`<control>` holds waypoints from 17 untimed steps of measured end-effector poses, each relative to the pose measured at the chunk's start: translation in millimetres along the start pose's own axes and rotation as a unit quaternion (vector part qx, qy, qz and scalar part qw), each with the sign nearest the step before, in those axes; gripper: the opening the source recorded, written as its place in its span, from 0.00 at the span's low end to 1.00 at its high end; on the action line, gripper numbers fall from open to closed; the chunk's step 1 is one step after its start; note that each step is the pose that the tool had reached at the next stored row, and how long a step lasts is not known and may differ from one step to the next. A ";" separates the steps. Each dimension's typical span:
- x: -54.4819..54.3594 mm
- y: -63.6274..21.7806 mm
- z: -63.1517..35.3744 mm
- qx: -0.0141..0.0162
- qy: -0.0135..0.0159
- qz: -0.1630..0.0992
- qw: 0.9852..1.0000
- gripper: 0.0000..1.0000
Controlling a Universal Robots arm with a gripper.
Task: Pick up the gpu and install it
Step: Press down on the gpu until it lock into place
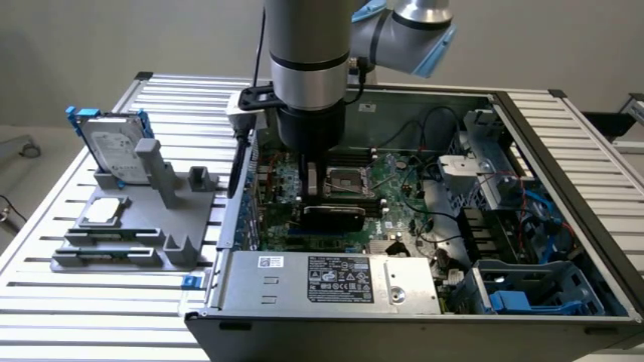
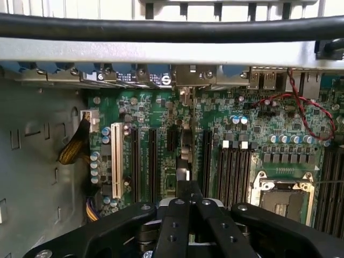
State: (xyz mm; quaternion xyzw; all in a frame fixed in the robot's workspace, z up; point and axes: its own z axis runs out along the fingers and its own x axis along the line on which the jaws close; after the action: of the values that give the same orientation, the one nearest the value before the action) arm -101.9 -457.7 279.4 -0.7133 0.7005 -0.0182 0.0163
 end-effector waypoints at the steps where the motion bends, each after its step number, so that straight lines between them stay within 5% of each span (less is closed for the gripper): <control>1: -0.2 -0.2 0.7 0.000 -0.001 0.000 1.000 0.11; 17: -6.6 -0.5 6.7 -0.001 -0.004 0.001 1.000 0.11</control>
State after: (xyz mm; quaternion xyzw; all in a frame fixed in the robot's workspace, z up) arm -101.1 -451.1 272.7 -0.7127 0.7010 -0.0144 0.0188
